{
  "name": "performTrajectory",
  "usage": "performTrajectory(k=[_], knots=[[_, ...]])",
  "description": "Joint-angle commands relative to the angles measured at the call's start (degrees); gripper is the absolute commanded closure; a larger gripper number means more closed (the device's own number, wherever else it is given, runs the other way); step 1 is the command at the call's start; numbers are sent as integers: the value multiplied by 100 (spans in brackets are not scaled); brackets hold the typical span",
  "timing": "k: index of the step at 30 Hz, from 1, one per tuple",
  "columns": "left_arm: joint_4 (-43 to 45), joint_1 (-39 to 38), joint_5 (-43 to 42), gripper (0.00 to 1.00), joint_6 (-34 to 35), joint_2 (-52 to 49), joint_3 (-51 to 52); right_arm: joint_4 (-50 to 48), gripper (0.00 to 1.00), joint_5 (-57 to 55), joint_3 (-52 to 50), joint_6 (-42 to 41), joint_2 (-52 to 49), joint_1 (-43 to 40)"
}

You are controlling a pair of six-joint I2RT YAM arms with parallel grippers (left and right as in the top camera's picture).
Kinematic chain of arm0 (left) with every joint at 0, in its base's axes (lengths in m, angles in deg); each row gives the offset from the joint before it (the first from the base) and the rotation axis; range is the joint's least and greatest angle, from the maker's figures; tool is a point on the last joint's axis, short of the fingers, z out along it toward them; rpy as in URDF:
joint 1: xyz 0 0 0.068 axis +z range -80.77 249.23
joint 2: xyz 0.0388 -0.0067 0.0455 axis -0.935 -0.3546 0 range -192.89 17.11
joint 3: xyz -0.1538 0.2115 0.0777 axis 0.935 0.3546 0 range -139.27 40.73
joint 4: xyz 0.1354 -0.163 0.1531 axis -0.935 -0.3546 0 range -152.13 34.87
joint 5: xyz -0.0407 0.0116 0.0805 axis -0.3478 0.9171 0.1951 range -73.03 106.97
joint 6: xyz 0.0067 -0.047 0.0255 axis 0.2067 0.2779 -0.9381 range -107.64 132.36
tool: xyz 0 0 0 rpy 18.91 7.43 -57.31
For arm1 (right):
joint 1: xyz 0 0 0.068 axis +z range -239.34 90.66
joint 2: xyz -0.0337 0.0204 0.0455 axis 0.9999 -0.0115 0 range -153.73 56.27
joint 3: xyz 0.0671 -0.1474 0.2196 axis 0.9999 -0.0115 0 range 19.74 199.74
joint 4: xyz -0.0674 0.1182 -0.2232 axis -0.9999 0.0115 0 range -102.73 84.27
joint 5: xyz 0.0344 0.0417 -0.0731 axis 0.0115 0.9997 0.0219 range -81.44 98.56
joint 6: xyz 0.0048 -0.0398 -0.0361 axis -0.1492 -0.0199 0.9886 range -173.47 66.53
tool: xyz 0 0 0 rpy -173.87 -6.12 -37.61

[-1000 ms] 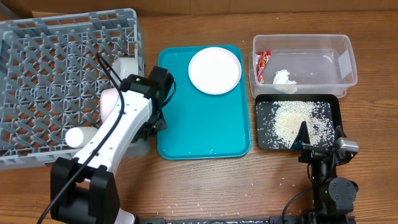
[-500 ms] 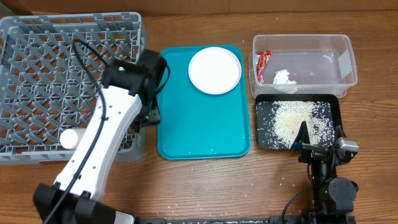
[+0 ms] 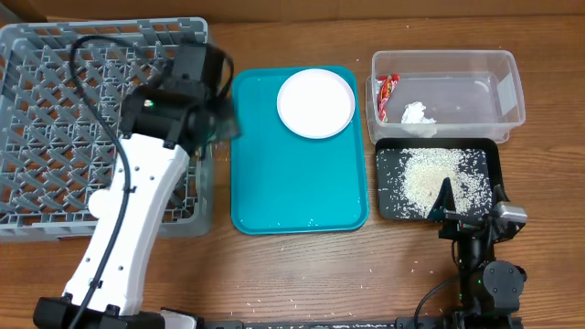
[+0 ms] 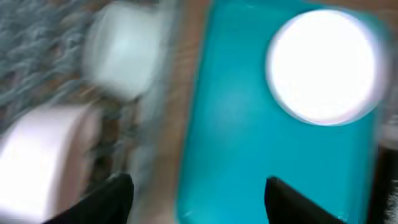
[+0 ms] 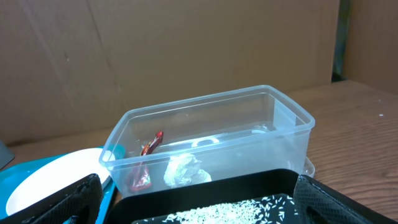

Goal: Sort waste into correct bins and load items into the dishwasher
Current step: 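Grasp the rim of the white plate with the left gripper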

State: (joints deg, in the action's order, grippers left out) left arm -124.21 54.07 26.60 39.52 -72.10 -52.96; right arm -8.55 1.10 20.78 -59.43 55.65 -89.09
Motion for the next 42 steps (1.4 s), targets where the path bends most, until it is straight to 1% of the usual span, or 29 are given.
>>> performTrajectory(k=[1, 3, 4, 7, 9, 11, 13, 14, 17, 19, 21, 22, 23, 26, 27, 29, 30, 32, 34, 37, 39, 40, 41, 42], knots=[[1071, -238, -820, 22, -472, -387, -81, -24, 0, 7, -59, 0, 46, -22], [1615, -249, -804, 17, -472, -706, -81, -24, 0, 7, -59, 0, 46, -22], [1867, -249, -800, 17, -472, -929, -81, -24, 0, 7, -59, 0, 46, -22], [2533, -216, -824, 25, -446, -1792, -81, -24, 0, 7, -59, 0, 46, -22], [2780, -214, -907, 27, -321, -2203, -81, -24, 0, 7, -59, 0, 46, -22], [3106, -221, -1329, 28, -225, -2608, -81, -24, 0, 7, -59, 0, 46, -22], [3397, -243, -1801, 32, -225, -2924, -81, -24, 0, 7, -59, 0, 46, -22], [3467, -258, -1825, 34, -225, -3064, -81, -24, 0, 7, -59, 0, 46, -22], [3447, -267, -1709, 37, -225, -3421, -81, -24, 0, 7, -59, 0, 46, -22], [3412, -267, -1711, 44, -138, -3571, -81, -24, 0, 7, -59, 0, 46, -22], [3370, -267, -1698, 53, -118, -3661, -81, -24, 0, 7, -59, 2, 46, -22], [3335, -273, -1698, 60, -120, -3681, -81, -24, 0, 7, -59, 0, 46, -22], [3285, -278, -1681, 64, -127, -3692, -81, -24, 0, 7, -59, 0, 46, -22], [3067, -289, -1537, 67, -162, -3696, -81, -24, 0, 7, -59, 0, 46, -22], [2992, -289, -1502, 69, -269, -3696, -81, -24, 0, 7, -59, 2, 46, -22], [2769, -286, -1491, 78, -522, -3696, -81, -24, 0, 7, -59, 0, 46, -22], [2680, -286, -1449, 84, -586, -3694, -81, -24, 0, 7, -59, 0, 46, -22], [2435, -280, -1370, 94, -599, -3674, -122, -24, 0, 7, -59, 2, 46, -22], [1930, -254, -1362, 96, -597, -3650, -428, -24, 0, 7, -59, 0, 46, -22], [992, -249, -1320, 96, -599, -3630, -1399, -24, 0, 7, -59, 0, 46, -22], [267, -249, -1126, 96, -597, -3624, -2273, -24, 0, 7, -59, 0, 46, -22], [-90, -249, -940, 96, -595, -3624, -2708, -24, 0, 7, -59, 2, 46, -22], [-702, -249, -595, 96, -573, -3624, -3473, -24, 0, 7, -59, 0, 46, -22], [-1088, -249, -367, 96, -575, -3624, -3956, -24, 0, 7, -59, 2, 46, -22]])
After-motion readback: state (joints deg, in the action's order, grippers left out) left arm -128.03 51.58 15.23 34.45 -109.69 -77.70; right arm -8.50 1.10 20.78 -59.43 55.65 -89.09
